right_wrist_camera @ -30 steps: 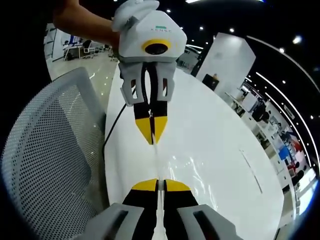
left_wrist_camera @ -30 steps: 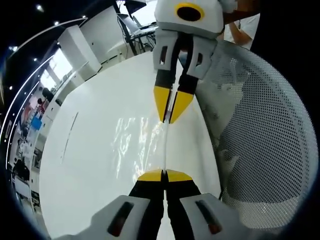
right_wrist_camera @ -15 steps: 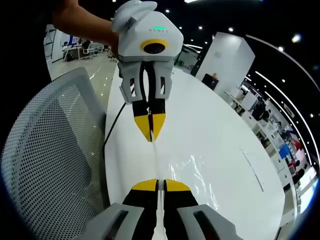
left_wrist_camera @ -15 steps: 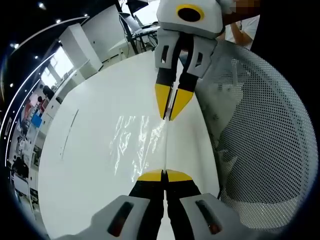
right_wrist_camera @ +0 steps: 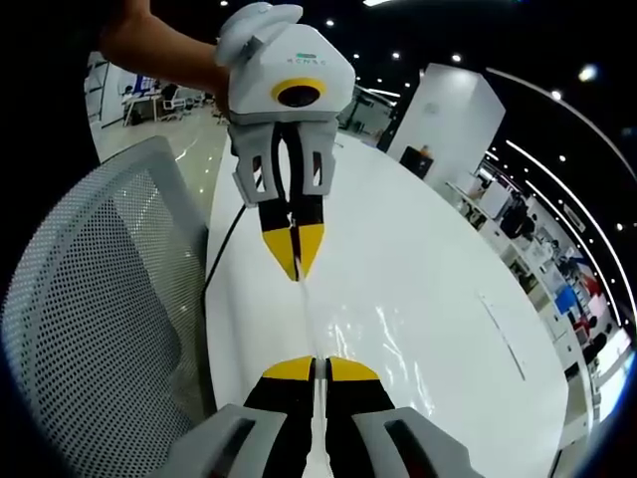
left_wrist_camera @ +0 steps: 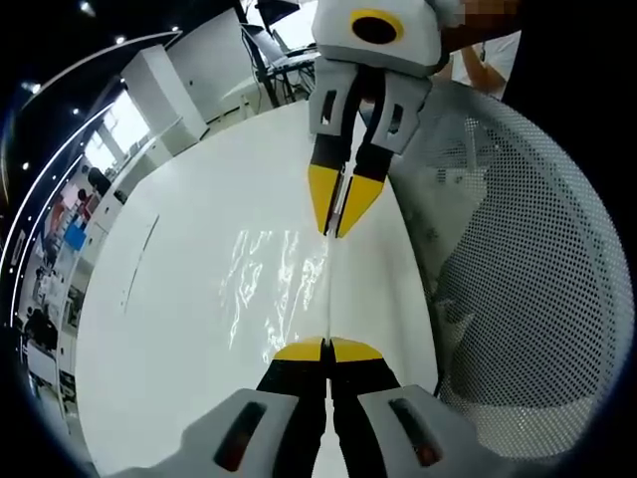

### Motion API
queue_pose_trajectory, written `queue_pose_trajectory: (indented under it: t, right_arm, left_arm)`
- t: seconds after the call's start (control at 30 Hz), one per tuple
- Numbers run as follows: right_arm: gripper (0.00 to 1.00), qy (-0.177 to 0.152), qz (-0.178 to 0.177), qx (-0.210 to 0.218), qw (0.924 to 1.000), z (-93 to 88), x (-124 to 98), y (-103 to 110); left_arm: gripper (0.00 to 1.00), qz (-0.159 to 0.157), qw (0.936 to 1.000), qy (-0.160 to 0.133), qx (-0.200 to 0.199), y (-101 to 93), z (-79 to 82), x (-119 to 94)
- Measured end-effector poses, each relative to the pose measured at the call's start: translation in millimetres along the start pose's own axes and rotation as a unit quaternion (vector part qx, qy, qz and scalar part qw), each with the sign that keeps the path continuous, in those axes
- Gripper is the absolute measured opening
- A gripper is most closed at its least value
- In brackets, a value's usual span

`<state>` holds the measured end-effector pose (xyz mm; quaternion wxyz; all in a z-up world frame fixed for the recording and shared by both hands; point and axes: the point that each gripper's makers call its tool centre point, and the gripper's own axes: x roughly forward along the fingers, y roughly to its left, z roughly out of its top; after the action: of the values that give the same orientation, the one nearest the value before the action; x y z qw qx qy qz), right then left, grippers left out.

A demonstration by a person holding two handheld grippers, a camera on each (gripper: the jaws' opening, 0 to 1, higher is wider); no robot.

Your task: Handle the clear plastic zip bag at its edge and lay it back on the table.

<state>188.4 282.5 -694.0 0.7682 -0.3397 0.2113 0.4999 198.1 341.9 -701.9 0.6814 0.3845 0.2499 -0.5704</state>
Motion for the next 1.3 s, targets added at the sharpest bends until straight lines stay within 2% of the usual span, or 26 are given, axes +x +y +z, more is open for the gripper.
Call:
queue_pose_trajectory:
  t: [1.3]
  right_arm:
    - [0.0,0.003,-0.009,0.01,0.9999,-4.8,-4.3,-1.0]
  left_arm:
    - [0.0,0.006,0.9999,0.003,-0.013,1.7,-6.5,-3.3]
